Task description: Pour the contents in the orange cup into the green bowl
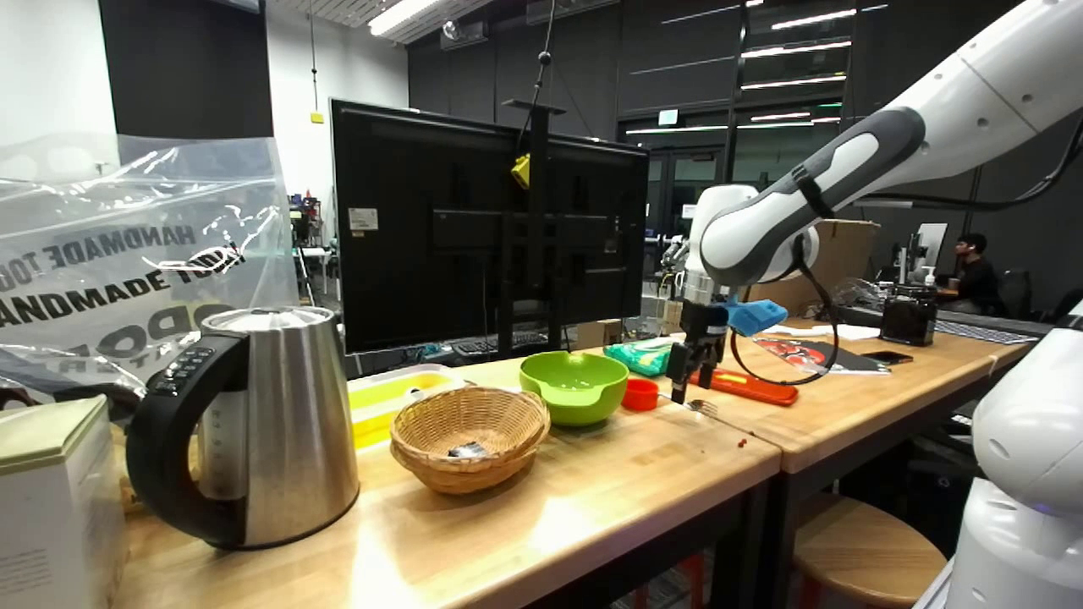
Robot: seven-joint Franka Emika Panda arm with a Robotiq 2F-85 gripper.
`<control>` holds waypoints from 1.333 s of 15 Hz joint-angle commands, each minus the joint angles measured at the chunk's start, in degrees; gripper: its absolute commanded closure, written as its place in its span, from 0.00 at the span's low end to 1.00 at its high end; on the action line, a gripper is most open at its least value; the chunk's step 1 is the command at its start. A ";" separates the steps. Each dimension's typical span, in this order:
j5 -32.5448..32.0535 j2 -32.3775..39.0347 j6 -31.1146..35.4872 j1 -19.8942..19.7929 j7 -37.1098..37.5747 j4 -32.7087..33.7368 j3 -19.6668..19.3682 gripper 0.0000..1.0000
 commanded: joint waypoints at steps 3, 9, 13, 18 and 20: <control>1.79 3.84 0.18 1.36 -2.34 3.46 -0.22 0.00; 2.59 5.57 0.12 1.40 -2.83 4.21 -0.25 0.00; 2.40 6.00 -0.17 1.15 -2.66 4.29 -0.23 0.00; 2.41 6.85 -0.25 0.96 -2.79 4.28 -0.44 0.00; 2.40 7.16 -0.26 0.89 -2.82 4.32 -0.52 0.00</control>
